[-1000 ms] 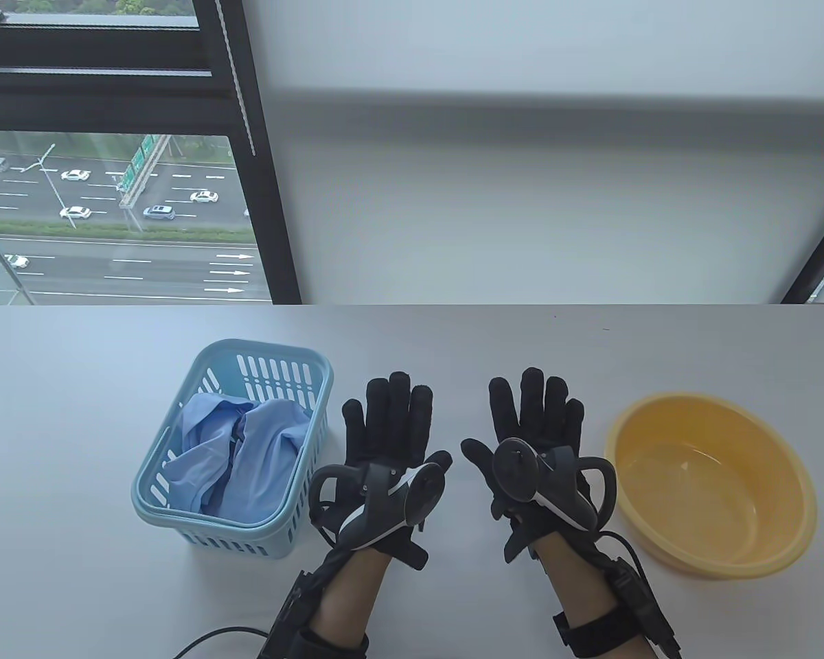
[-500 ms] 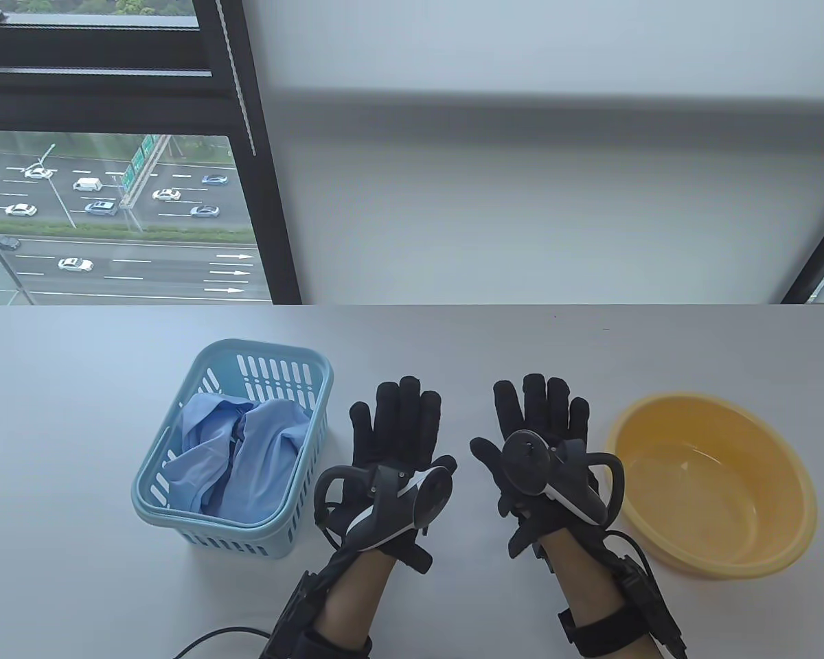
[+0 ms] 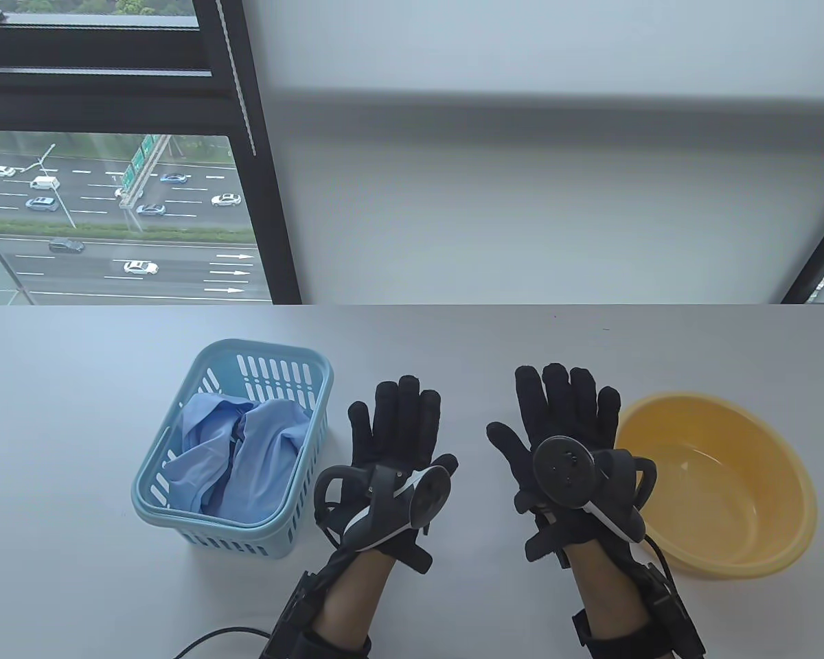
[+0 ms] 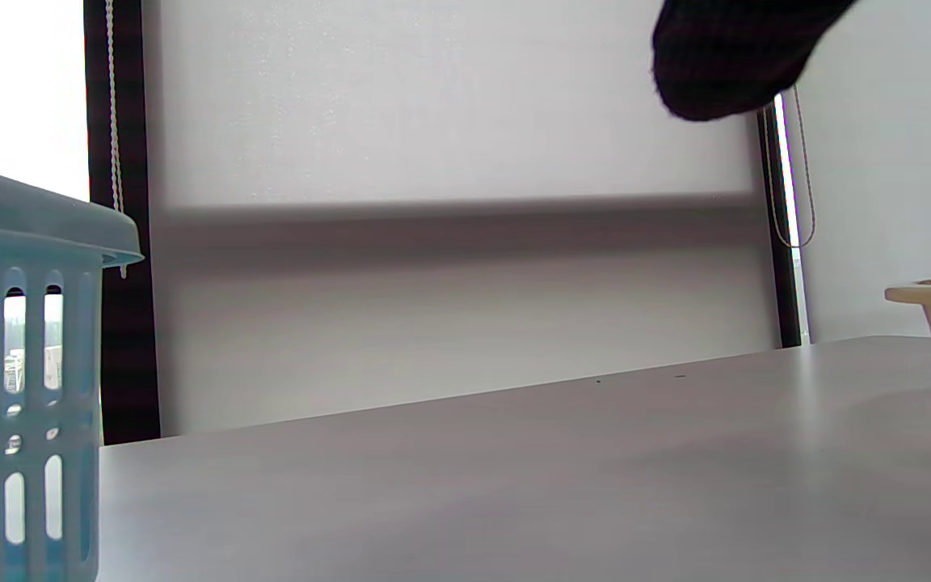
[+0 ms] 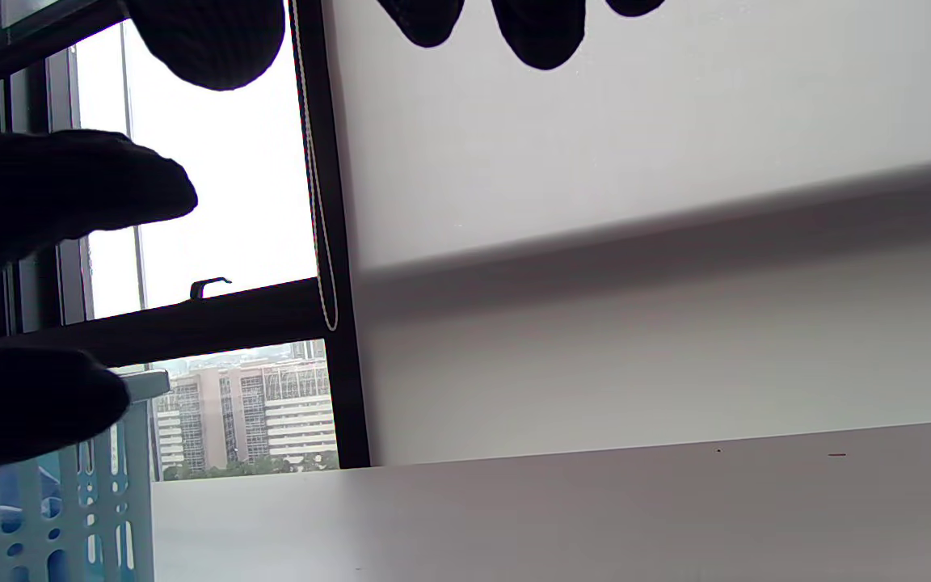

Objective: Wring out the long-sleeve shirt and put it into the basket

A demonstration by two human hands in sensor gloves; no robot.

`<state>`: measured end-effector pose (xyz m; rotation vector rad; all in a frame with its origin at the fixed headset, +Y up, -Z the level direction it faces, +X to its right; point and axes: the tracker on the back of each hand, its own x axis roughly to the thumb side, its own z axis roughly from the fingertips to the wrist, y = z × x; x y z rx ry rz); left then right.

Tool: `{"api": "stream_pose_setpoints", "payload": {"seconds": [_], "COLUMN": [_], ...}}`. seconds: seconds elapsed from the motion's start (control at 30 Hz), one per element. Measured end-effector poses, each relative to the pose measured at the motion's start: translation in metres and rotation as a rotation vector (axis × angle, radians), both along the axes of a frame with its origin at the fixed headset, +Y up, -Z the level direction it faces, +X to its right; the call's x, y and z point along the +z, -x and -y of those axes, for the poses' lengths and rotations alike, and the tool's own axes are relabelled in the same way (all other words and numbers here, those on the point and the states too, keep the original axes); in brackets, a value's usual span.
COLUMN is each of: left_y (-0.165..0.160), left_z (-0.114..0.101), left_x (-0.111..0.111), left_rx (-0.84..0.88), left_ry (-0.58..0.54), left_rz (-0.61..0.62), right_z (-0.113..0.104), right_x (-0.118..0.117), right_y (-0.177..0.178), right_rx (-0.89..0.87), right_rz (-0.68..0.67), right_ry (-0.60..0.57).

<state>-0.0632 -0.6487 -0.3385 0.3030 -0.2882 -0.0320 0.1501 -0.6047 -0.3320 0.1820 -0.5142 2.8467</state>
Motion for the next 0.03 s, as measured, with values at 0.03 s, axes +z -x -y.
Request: {"api": "stream_pose_setpoints", "payload": {"seconds": [0.03], "left_y": [0.0000], "left_z": [-0.0010], "left_x": [0.0005], "left_rx": [0.005], "left_ry": [-0.002], "left_rz": [0.005], "right_z": [-0.0007], "right_x": [0.0010], "right_y": [-0.0006], "right_rx": [-0.004], "right_rz": [-0.001], "right_ry": [-0.009]}}
